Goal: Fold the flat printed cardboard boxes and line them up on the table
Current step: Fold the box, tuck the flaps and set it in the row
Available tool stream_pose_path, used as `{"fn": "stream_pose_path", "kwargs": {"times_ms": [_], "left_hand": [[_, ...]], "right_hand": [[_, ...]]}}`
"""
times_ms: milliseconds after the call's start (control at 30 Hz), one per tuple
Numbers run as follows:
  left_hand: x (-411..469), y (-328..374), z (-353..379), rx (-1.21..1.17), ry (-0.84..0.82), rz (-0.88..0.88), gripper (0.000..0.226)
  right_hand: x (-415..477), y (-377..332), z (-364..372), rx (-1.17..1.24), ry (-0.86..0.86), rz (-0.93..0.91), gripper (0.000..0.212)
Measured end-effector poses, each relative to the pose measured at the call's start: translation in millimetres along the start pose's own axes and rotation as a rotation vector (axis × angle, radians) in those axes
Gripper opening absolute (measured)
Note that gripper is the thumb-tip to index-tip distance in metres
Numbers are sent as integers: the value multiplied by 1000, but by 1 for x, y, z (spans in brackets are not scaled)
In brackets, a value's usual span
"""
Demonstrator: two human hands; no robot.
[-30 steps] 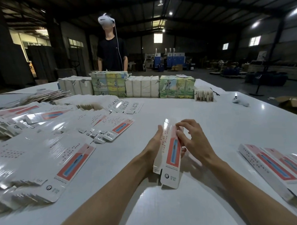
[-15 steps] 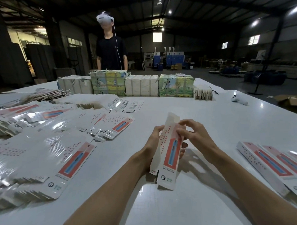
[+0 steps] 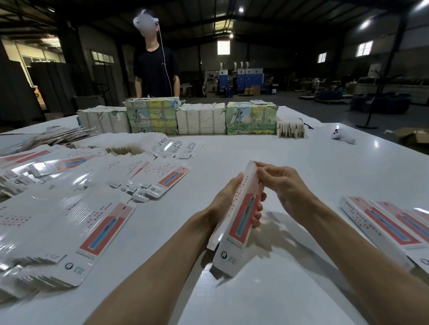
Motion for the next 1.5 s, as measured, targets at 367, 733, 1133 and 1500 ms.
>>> {"fn": "stream_pose_path", "kwargs": {"times_ms": [367, 733, 1133, 1500], "left_hand": [[1, -3, 2, -428, 67, 66, 58], [5, -8, 4, 120, 469, 314, 34], [4, -11, 18, 277, 234, 388, 115], [2, -5, 8, 310, 296, 292, 97]], "right_hand": [[-2, 18, 26, 189, -49, 152, 52], [-3, 18, 13, -31, 82, 38, 53], [-7, 11, 8, -35, 76, 23, 46], [-8, 10, 10, -159, -22, 50, 25]]}}
Point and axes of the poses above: each hand's wrist, its own x-axis towards the middle knuckle, its own z-axis out of the palm, y = z × x, the point moved 2 cm from there along x, towards the middle knuckle, and after that the axes turned 5 degrees about z, right-handed, at the moved point
